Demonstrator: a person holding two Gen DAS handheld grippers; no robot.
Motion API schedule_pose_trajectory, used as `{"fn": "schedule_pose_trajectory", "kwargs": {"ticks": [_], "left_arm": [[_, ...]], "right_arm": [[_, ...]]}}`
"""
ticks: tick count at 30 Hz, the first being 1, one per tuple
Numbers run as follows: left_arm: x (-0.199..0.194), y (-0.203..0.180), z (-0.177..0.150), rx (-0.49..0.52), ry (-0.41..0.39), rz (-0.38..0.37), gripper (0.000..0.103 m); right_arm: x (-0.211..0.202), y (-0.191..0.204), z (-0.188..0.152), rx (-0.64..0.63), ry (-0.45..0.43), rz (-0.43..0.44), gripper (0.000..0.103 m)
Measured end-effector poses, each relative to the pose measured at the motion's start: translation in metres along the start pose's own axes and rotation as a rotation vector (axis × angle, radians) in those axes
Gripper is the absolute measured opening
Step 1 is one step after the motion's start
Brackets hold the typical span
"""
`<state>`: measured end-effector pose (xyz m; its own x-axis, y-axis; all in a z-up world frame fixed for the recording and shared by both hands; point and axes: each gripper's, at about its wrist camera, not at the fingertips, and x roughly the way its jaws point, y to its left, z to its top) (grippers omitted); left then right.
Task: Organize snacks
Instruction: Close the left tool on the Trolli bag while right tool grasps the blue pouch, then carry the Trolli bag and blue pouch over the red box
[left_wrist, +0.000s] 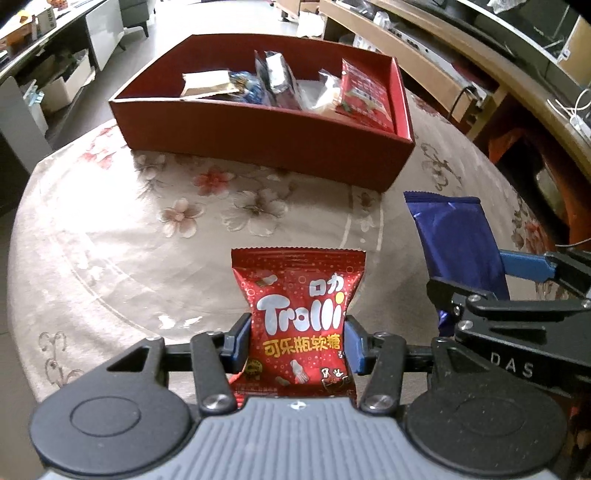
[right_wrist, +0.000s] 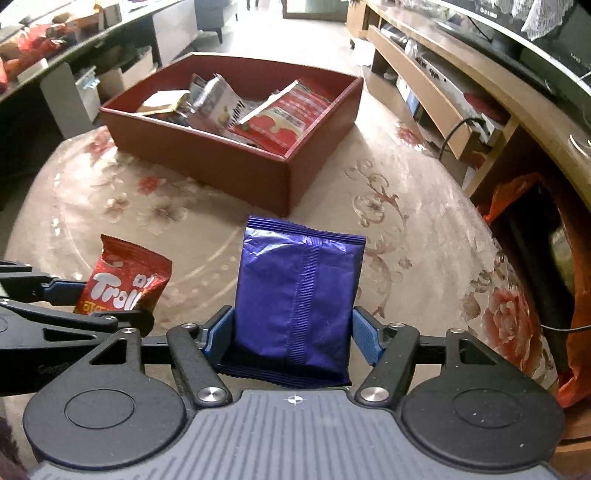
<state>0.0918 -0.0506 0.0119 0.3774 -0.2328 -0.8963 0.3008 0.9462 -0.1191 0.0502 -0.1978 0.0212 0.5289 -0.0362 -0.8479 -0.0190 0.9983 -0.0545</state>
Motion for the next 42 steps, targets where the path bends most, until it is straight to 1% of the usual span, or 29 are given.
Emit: {"fn": "schedule_pose_trajectory", "kwargs": {"ticks": [4, 10, 19, 25, 36, 42], "left_arm": [[-0.007, 0.003, 0.0, -0.004, -0.022, 0.012, 0.051], [-0.016, 0.006, -0.001, -0.013, -0.043, 0.005, 0.051], [-0.028, 0.009, 0.009, -0.024, -0.09, 0.015, 0.051], [-0.035, 0.012, 0.025, -0.035, -0.132, 0.026, 0.051], [-0.04, 0.013, 0.065, -0.052, -0.195, 0.047, 0.051], [-0.037, 0.016, 0.083, -0.06, -0.211, 0.06, 0.05]], "right_arm": [[-0.005, 0.007, 0.0, 0.002, -0.018, 0.008, 0.074], [-0.013, 0.011, -0.004, 0.01, -0.042, 0.009, 0.074], [-0.023, 0.015, 0.0, 0.02, -0.089, 0.02, 0.074], [-0.028, 0.016, 0.013, 0.019, -0.133, 0.016, 0.074], [-0.03, 0.009, 0.046, 0.055, -0.198, 0.015, 0.074], [-0.025, 0.007, 0.062, 0.063, -0.217, 0.016, 0.074]]}}
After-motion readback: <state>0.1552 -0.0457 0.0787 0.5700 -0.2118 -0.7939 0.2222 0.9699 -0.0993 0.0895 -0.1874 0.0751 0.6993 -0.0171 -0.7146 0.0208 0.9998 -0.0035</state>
